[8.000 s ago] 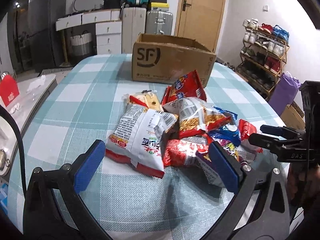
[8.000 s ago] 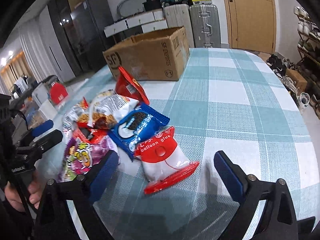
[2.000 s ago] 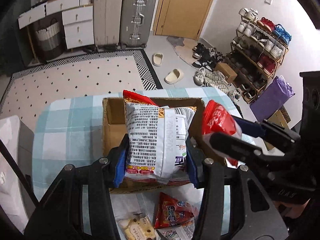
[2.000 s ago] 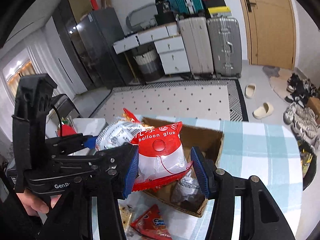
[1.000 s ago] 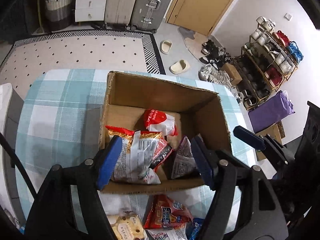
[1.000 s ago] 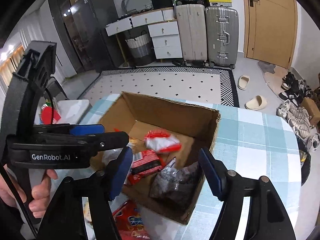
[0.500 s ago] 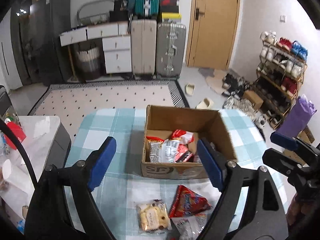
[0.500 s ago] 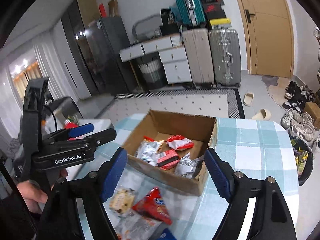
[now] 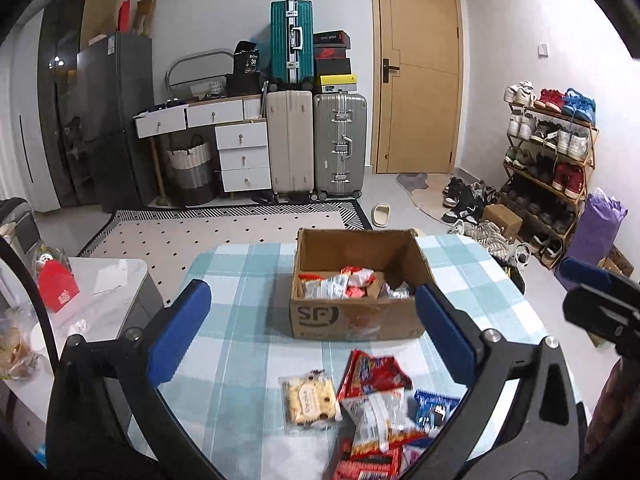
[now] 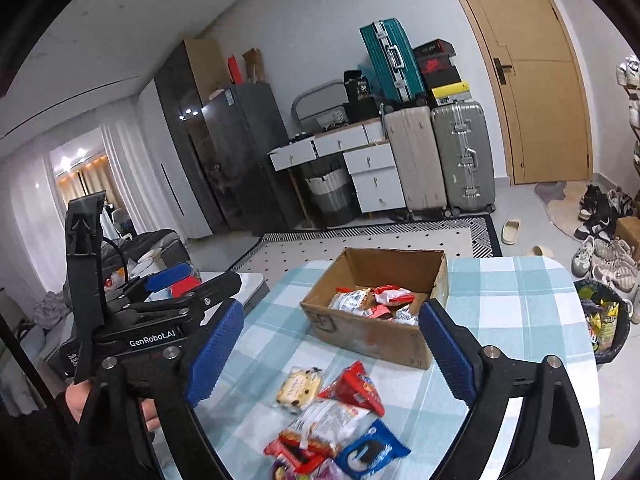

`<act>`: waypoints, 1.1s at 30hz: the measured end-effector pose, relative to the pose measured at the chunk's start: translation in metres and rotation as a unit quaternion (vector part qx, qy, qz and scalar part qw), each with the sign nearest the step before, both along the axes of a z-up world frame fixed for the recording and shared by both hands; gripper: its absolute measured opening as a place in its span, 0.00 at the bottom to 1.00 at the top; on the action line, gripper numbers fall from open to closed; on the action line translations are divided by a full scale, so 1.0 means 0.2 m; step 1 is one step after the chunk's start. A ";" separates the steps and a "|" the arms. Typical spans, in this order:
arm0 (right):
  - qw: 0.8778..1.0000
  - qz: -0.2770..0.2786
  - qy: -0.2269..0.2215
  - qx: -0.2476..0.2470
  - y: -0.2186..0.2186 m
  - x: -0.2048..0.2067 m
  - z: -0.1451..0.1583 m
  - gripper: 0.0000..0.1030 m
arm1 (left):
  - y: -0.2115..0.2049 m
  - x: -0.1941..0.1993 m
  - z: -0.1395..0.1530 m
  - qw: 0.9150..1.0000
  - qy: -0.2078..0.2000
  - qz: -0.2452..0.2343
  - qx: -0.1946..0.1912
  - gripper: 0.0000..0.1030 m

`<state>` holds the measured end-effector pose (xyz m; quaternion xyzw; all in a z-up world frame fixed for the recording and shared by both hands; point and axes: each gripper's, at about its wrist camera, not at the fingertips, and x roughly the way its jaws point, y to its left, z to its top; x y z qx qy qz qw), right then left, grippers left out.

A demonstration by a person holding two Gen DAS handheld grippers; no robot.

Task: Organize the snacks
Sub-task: 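Move both tools back from the box toward the snack pile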

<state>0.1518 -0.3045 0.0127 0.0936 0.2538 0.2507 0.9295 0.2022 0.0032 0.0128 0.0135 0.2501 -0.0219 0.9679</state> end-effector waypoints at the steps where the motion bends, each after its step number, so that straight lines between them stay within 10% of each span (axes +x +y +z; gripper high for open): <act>1: 1.000 -0.001 -0.003 -0.002 0.00 -0.04 0.00 0.93 | 0.00 -0.03 0.00 1.000 -0.002 0.001 0.000 0.99; 33: 0.993 0.034 0.107 -0.041 0.17 -0.44 -0.78 0.99 | 0.24 -0.45 -0.81 0.994 0.096 0.033 -0.036 0.99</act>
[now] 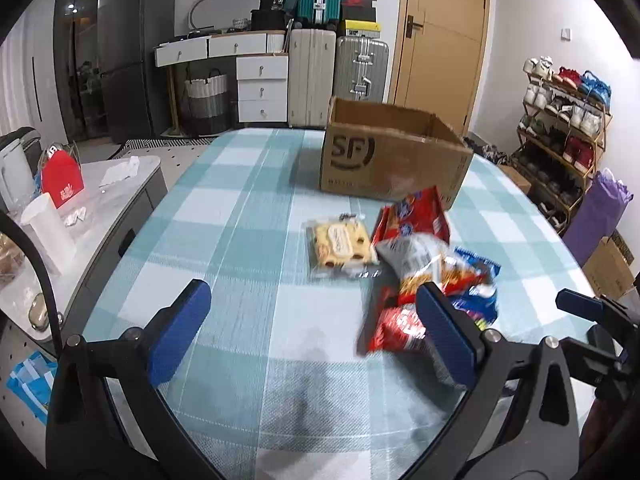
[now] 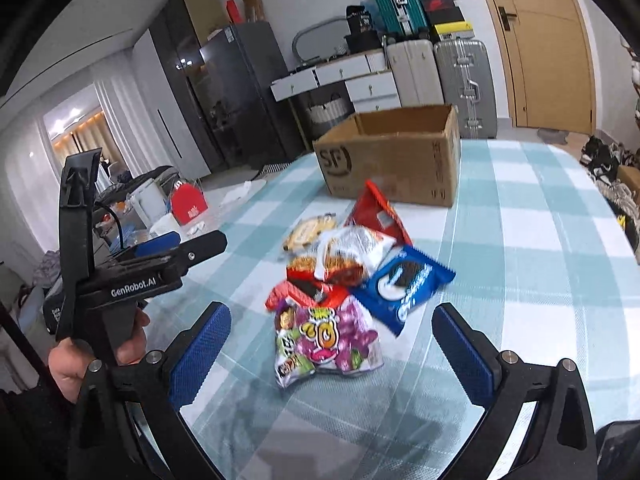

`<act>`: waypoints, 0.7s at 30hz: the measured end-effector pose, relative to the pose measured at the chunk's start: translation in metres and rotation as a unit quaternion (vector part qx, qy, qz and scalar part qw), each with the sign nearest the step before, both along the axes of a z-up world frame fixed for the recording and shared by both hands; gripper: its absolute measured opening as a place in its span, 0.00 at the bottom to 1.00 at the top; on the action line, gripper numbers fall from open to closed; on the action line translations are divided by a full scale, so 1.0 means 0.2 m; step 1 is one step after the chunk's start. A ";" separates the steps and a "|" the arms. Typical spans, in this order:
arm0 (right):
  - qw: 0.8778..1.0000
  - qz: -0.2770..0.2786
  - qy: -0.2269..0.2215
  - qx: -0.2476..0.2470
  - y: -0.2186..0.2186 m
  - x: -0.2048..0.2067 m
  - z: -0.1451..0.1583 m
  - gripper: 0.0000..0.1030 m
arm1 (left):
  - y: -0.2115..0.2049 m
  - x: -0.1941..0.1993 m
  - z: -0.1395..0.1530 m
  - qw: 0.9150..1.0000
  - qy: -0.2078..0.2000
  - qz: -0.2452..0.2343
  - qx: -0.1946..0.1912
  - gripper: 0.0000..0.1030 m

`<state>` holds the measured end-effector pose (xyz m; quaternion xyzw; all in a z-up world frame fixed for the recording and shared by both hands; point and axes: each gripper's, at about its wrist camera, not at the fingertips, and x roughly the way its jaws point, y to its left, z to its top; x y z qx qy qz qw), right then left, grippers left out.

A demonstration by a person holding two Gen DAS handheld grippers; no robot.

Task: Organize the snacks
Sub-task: 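Move both tools back from the box toward the snack pile, then grasp the purple candy bag with right tool while left grasps red wafer pack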

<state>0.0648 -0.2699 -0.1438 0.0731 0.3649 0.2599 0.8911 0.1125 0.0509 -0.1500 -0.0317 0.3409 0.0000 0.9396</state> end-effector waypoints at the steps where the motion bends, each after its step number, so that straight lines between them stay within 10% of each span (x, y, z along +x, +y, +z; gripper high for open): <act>1: 1.000 0.001 0.008 0.000 0.01 0.01 -0.03 0.99 | 0.00 0.00 -0.02 1.000 0.002 -0.001 0.001 0.99; 21: 0.994 0.021 0.104 0.009 0.17 0.20 -0.27 0.99 | 0.09 0.04 -0.22 0.998 0.047 -0.002 -0.042 0.99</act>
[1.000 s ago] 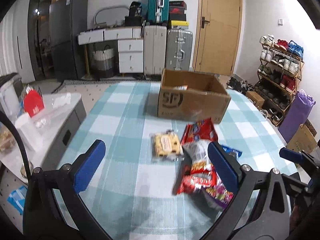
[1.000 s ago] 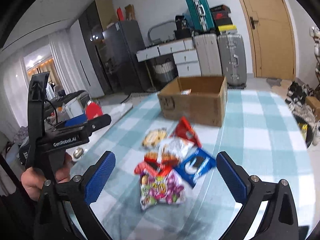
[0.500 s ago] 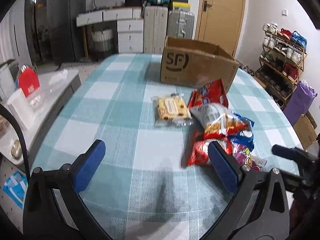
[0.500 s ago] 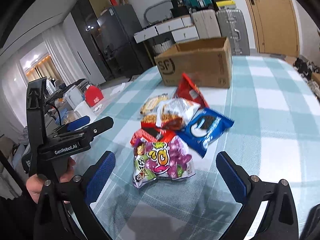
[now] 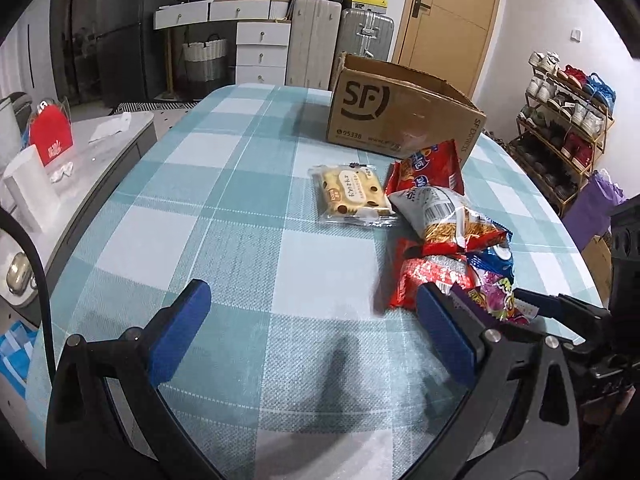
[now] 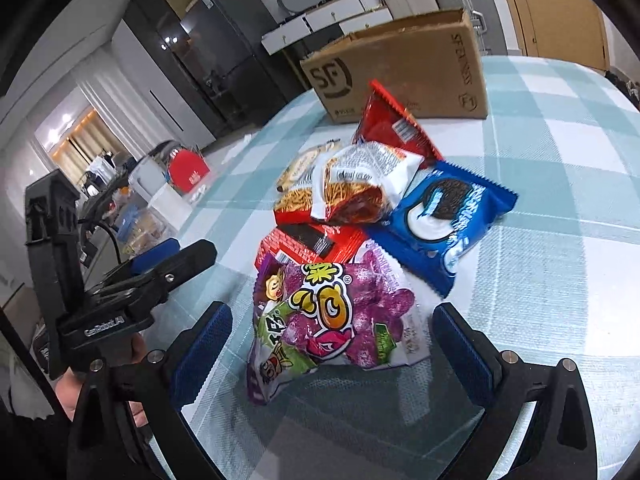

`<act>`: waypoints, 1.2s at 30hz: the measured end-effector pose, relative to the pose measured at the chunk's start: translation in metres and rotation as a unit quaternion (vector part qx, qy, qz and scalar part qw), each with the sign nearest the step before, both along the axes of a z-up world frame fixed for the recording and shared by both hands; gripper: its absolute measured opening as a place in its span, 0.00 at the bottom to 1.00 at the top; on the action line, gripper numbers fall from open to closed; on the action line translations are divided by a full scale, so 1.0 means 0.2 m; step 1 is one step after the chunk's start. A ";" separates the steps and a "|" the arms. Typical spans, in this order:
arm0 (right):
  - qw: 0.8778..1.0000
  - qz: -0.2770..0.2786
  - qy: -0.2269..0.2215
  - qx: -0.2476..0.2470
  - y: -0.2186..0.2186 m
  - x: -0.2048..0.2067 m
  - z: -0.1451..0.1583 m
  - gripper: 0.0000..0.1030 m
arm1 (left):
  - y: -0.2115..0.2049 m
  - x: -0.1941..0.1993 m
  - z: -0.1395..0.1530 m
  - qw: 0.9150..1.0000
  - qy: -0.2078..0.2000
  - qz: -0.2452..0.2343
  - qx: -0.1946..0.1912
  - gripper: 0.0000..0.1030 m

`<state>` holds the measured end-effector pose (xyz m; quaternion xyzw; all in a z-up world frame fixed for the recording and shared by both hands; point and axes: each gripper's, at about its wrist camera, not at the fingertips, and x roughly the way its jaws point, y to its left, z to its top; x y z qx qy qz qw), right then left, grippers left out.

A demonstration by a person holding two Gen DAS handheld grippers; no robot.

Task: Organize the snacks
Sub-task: 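Grasp the purple candy bag with right tool while left grasps red wafer pack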

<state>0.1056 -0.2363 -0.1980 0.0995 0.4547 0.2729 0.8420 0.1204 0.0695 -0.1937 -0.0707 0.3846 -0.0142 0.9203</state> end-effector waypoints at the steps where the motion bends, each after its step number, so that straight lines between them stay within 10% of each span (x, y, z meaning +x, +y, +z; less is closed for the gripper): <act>1: 1.000 0.000 -0.002 -0.004 0.01 0.00 0.00 0.99 | 0.00 0.00 0.00 1.000 0.000 0.001 -0.001 0.99; 13: 0.999 0.003 -0.022 -0.036 0.08 -0.01 -0.02 0.58 | 0.03 0.01 -0.08 1.000 0.020 0.000 -0.023 0.99; 36: 0.999 -0.021 -0.026 0.013 -0.16 -0.13 0.01 0.55 | 0.04 0.05 -0.12 0.999 0.041 0.002 -0.031 0.99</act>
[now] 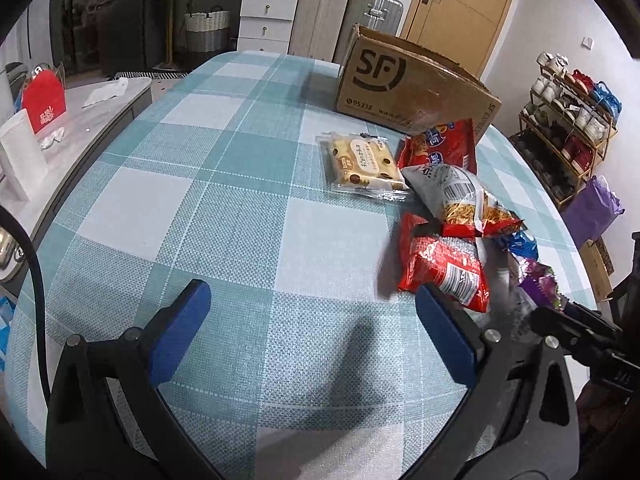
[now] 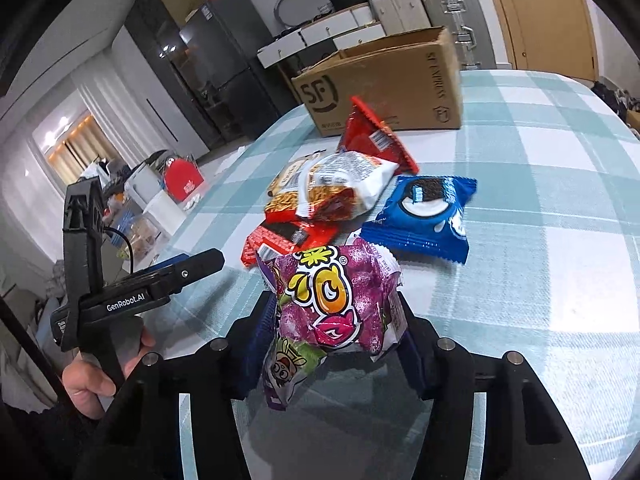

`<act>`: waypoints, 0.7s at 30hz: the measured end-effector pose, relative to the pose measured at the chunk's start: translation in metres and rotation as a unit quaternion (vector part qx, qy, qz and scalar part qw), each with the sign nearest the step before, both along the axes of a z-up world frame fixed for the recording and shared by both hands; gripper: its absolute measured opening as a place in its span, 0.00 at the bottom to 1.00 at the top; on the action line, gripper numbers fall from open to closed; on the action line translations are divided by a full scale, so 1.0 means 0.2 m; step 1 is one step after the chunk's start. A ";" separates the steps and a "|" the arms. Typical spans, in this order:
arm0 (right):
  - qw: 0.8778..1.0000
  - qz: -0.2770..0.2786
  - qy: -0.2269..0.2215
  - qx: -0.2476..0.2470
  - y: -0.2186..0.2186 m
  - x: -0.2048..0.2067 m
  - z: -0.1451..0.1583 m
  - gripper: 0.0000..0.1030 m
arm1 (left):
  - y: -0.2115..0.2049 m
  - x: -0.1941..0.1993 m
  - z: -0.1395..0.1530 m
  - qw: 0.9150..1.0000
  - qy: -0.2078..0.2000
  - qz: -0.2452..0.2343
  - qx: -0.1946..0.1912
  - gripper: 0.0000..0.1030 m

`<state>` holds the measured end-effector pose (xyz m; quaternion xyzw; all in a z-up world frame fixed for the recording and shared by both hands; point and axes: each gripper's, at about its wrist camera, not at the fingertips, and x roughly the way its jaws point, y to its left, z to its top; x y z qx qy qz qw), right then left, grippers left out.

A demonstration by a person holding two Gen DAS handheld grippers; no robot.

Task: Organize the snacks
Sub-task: 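Grasp the purple candy bag with right tool while left grasps red wafer pack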

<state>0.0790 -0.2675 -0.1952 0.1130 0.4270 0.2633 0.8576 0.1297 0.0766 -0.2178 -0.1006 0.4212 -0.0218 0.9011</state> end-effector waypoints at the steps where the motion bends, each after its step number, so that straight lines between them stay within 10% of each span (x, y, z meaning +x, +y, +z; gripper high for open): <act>1: 1.000 0.000 0.000 0.002 -0.01 0.00 0.00 0.55 | -0.01 0.00 0.00 1.000 0.001 -0.001 0.003 0.99; 21: 0.994 -0.021 -0.043 0.103 -0.26 -0.11 0.07 0.55 | -0.43 0.22 0.01 0.993 0.029 -0.116 0.025 0.99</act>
